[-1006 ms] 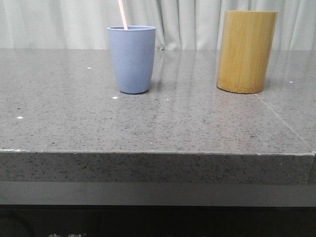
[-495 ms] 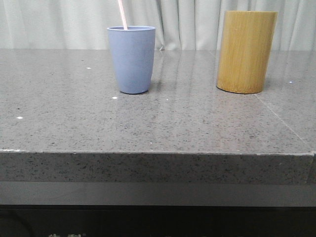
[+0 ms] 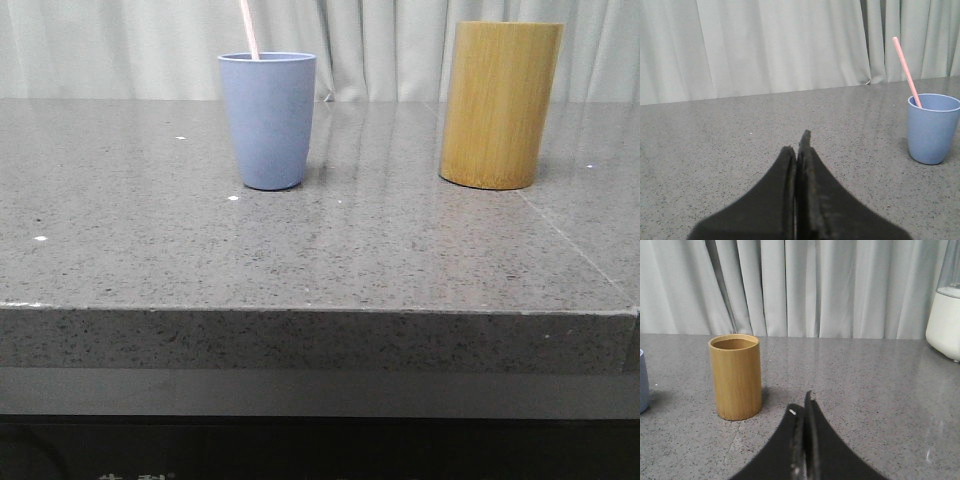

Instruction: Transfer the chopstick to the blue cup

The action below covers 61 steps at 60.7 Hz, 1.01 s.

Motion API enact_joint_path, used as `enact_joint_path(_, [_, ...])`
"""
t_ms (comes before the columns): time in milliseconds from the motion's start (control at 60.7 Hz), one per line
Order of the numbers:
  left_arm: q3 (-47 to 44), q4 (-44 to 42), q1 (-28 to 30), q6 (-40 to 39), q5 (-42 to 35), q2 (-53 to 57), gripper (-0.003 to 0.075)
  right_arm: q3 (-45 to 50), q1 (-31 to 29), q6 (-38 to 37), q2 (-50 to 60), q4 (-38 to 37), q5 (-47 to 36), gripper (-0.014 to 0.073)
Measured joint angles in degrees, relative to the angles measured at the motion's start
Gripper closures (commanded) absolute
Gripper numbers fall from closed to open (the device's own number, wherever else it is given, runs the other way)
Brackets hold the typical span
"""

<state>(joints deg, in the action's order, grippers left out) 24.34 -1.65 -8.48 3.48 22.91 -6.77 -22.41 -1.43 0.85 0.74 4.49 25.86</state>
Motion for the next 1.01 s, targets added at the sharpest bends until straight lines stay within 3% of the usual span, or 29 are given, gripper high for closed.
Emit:
enact_joint_path(709, [-0.1, -0.2, 0.0, 0.0, 0.0, 0.0, 0.0739, 0.0, 0.0, 0.0, 0.0, 0.0, 0.0, 0.0661])
enact_joint_path(1006, [-8.4, 3.2, 5.0, 0.0, 0.0, 6.9, 0.0739, 0.0, 0.0, 0.0, 0.0, 0.0, 0.0, 0.0661])
